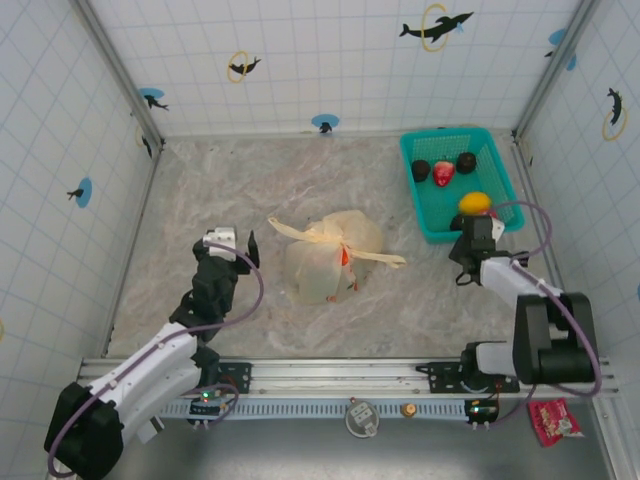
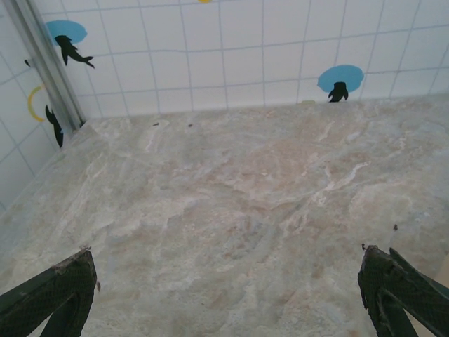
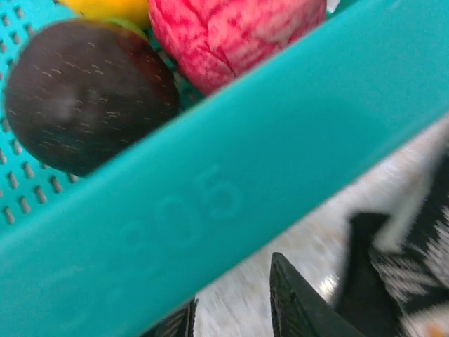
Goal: Place the fake fruits into the plastic bag and tie a complex knot
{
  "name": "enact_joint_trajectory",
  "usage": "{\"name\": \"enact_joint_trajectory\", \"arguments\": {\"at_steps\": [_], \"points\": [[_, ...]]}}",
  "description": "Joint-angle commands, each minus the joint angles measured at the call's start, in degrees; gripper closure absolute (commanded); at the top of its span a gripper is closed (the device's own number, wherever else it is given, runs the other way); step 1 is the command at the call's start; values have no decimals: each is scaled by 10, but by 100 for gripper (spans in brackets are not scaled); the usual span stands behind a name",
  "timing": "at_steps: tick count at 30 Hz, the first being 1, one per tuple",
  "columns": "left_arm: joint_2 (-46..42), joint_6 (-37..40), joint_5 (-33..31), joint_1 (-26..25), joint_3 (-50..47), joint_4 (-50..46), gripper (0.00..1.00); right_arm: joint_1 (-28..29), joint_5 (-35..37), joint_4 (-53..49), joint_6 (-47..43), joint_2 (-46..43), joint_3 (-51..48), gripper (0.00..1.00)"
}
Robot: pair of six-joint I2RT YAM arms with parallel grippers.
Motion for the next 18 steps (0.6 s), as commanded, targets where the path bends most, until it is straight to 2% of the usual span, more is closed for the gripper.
{"name": "enact_joint_trajectory", "arguments": {"at_steps": [1, 5, 9, 13, 15, 18], "points": [[-7, 47, -3, 11, -35, 65, 3, -10, -44, 162, -60, 49, 42, 63], [-17, 68, 37, 39, -68, 113, 8, -9, -68, 198, -107, 88, 74, 57], [29, 42, 42, 94, -71, 142, 8, -2, -66, 184, -131, 79, 63, 52], [105, -14, 57, 150, -60, 156, 5, 38, -56, 244, -181, -4, -45, 48], [149, -30, 73, 179, -54, 165, 5, 40, -68, 294, -189, -58, -112, 48], [202, -59, 65, 219, -52, 177, 5, 44, -38, 329, -201, -109, -183, 43]]}}
